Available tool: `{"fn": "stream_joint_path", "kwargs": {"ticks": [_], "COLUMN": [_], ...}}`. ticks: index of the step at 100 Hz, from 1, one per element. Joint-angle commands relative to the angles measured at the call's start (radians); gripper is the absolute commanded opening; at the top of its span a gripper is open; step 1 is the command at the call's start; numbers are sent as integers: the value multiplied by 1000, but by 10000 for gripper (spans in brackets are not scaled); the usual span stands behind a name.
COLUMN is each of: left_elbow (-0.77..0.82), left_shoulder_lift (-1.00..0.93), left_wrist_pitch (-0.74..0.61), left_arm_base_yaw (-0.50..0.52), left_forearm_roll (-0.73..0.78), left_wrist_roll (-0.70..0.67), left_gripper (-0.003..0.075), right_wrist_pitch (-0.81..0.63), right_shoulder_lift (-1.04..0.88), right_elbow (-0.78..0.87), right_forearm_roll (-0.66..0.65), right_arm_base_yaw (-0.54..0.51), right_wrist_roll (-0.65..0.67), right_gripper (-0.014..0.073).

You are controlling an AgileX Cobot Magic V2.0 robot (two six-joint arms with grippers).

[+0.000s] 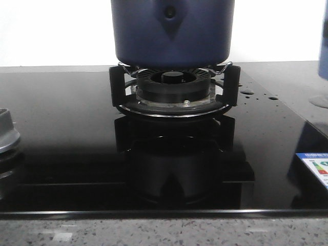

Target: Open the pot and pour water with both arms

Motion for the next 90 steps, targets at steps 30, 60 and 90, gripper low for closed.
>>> {"fn": "stream_joint_path", "kwargs": {"ticks": [30, 60, 90], "left_elbow": [-32, -32, -32], "left_shoulder_lift": [-29, -29, -29], "left_wrist_pitch": [-5, -5, -5], "left_arm_base_yaw": [2, 2, 2], "left_forearm_roll": [-95, -99, -99], "left_wrist_roll": [-11, -11, -11], "left_gripper": [230, 230, 230], "right_wrist_pitch": [209, 396, 431], "right_shoulder_lift": [-51, 69, 168], "right_elbow": [-379, -622, -735], "right_forearm_roll": [-233, -484, -829], "right_arm_base_yaw": [112, 182, 211], "right_wrist_roll": [-3, -5, -5], "right_gripper": [206, 206, 206]}}
